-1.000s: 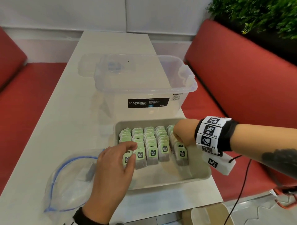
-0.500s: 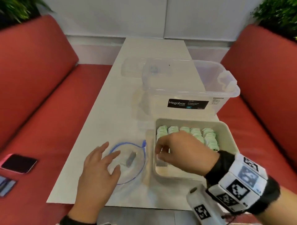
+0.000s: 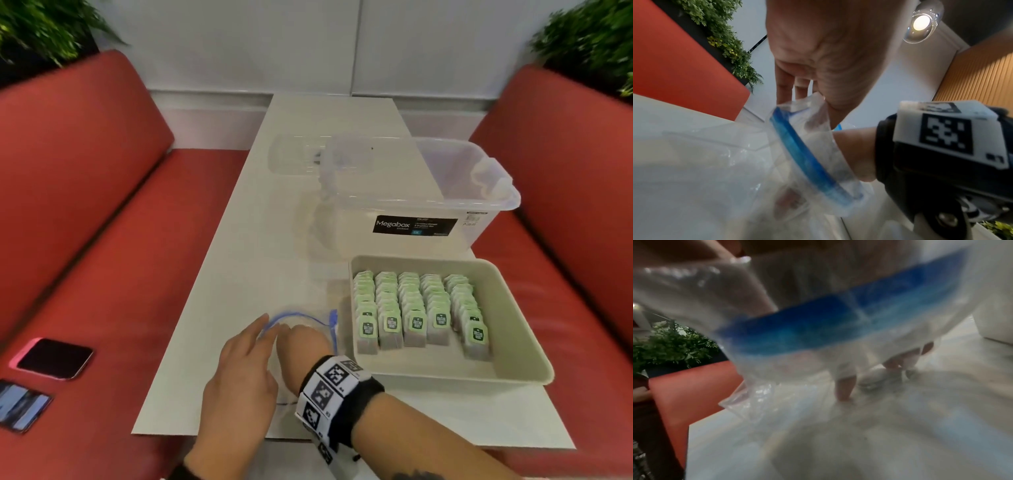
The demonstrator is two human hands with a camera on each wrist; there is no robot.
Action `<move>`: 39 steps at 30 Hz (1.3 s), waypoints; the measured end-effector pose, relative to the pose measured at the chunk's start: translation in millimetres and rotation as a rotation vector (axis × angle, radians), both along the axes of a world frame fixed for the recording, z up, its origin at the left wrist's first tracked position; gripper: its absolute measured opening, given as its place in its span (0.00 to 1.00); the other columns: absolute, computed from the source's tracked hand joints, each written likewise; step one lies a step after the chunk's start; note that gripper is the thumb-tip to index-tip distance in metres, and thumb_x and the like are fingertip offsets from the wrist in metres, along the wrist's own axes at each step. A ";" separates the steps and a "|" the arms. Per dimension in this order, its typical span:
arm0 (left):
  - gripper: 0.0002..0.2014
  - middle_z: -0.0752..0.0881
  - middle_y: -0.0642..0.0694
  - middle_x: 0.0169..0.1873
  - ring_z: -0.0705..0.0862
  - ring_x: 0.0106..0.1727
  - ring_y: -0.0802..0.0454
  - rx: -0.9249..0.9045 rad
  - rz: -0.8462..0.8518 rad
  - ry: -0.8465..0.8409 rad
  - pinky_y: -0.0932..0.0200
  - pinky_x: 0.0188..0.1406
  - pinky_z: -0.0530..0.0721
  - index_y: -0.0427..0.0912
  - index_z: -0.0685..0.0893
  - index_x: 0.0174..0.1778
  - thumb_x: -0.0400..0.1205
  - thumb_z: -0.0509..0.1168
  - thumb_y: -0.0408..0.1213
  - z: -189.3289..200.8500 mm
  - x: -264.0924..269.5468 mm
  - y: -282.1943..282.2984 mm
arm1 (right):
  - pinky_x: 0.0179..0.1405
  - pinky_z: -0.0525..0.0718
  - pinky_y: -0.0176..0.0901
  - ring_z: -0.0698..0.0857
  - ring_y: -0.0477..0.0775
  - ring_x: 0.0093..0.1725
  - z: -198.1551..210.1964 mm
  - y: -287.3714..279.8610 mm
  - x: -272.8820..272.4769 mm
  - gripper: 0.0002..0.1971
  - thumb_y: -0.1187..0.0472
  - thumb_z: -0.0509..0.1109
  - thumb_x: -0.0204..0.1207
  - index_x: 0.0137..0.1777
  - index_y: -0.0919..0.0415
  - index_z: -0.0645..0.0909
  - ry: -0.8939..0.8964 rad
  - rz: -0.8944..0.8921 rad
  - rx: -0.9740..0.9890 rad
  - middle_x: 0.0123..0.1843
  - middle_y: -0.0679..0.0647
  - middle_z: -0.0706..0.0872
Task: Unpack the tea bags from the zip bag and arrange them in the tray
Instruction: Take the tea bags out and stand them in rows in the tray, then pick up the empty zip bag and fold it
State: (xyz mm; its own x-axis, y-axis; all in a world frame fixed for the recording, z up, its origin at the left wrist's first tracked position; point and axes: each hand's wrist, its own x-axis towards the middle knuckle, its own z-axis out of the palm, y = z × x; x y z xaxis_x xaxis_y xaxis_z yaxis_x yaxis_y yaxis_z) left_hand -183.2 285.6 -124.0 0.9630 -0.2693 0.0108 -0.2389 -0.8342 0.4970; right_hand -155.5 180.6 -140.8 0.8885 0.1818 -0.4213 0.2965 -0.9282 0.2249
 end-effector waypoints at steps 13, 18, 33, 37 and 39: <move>0.32 0.56 0.61 0.79 0.58 0.76 0.60 0.075 -0.015 -0.048 0.69 0.49 0.73 0.57 0.60 0.79 0.80 0.58 0.30 -5.5 12.7 -2.9 | 0.51 0.76 0.49 0.81 0.63 0.59 3.7 -15.9 -2.8 0.11 0.71 0.58 0.79 0.59 0.68 0.77 -0.163 -0.219 0.460 0.60 0.64 0.80; 0.24 0.57 0.58 0.80 0.62 0.77 0.56 -0.019 -0.039 -0.050 0.59 0.61 0.75 0.55 0.69 0.75 0.82 0.60 0.37 -12.0 26.2 0.5 | 0.38 0.73 0.42 0.84 0.53 0.46 34.3 -36.5 -22.3 0.06 0.57 0.61 0.81 0.50 0.53 0.80 -0.435 -0.458 0.930 0.45 0.50 0.87; 0.11 0.89 0.59 0.41 0.86 0.45 0.60 -0.910 -0.001 0.005 0.62 0.45 0.83 0.56 0.84 0.45 0.73 0.68 0.57 38.9 17.8 -42.5 | 0.36 0.80 0.37 0.87 0.58 0.40 62.1 -71.3 -34.2 0.05 0.70 0.63 0.80 0.46 0.61 0.74 -0.182 -0.883 1.973 0.39 0.63 0.87; 0.03 0.88 0.61 0.37 0.85 0.40 0.64 -0.760 -0.050 -0.071 0.69 0.44 0.81 0.59 0.84 0.42 0.78 0.66 0.45 45.0 30.4 -47.8 | 0.43 0.79 0.38 0.85 0.47 0.43 58.1 -79.1 -38.6 0.07 0.67 0.67 0.78 0.48 0.54 0.77 -0.283 -0.750 1.715 0.47 0.50 0.87; 0.08 0.87 0.64 0.35 0.83 0.42 0.69 -0.569 -0.153 -0.134 0.78 0.42 0.76 0.59 0.86 0.43 0.79 0.67 0.38 49.0 38.1 -49.9 | 0.44 0.78 0.35 0.80 0.40 0.40 59.8 -87.5 -38.8 0.09 0.63 0.69 0.77 0.51 0.46 0.78 -0.433 -0.656 1.588 0.47 0.42 0.83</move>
State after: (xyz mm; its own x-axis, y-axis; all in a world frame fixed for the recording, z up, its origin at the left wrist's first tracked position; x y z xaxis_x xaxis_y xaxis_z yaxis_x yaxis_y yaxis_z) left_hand -145.0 235.7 -75.1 0.8939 -0.3212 0.3128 -0.4270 -0.3975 0.8122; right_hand -194.3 93.2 -81.0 0.9655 -0.2550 0.0532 -0.0098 -0.2396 -0.9708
